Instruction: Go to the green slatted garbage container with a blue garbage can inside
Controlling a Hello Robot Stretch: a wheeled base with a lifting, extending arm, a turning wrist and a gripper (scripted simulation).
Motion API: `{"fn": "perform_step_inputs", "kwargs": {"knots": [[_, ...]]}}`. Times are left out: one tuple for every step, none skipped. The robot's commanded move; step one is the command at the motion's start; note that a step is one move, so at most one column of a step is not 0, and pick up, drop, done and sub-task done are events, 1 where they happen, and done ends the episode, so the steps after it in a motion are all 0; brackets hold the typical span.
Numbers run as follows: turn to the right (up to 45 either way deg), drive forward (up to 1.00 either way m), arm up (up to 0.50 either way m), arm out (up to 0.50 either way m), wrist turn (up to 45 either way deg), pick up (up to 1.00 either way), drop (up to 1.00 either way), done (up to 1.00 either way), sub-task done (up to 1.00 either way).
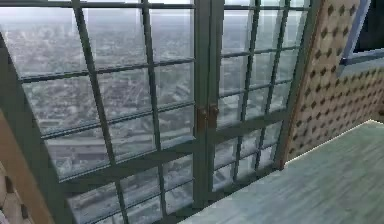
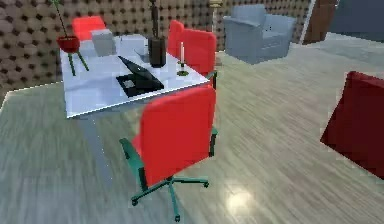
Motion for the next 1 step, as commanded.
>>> {"fn": "perform_step_inputs", "kwargs": {"knots": [[45.0,0.00,0.00,0.00,0.0,0.00,0.00,0.00,0.00]]}}
